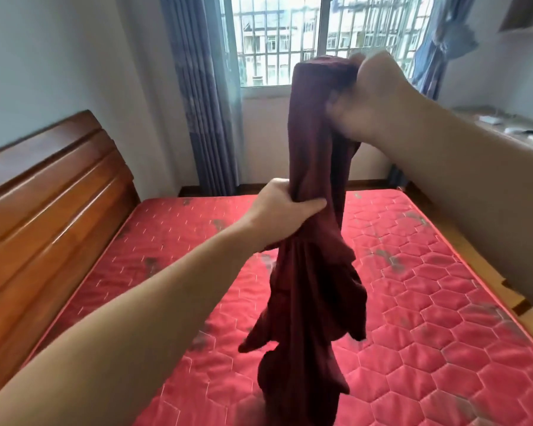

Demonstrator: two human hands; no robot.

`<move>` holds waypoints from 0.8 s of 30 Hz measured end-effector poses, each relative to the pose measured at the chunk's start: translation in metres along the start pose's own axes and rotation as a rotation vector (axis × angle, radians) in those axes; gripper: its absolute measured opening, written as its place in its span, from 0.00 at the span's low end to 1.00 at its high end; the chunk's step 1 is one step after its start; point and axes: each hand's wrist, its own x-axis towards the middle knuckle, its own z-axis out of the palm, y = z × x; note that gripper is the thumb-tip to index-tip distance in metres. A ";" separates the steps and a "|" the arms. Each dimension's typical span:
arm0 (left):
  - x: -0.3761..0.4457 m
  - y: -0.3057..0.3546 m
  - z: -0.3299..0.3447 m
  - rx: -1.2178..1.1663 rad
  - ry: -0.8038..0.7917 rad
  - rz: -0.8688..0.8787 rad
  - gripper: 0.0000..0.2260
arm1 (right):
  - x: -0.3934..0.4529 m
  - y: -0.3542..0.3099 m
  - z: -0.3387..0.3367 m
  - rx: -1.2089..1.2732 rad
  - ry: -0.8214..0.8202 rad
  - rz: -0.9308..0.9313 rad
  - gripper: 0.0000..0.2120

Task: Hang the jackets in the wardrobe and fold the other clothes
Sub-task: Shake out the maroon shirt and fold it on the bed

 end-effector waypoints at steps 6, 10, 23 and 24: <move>0.041 0.038 -0.021 -0.711 0.122 -0.171 0.07 | -0.043 0.101 -0.119 -1.117 -0.313 0.057 0.18; 0.035 0.048 -0.052 -0.602 0.337 -0.146 0.11 | -0.061 0.177 -0.175 -1.444 -0.205 0.249 0.10; -0.027 -0.061 -0.034 0.105 -0.251 -0.133 0.21 | -0.001 0.069 -0.057 -0.090 0.117 0.281 0.19; -0.027 -0.065 -0.027 0.141 -0.152 -0.066 0.14 | 0.003 0.066 -0.055 -0.017 0.092 0.272 0.21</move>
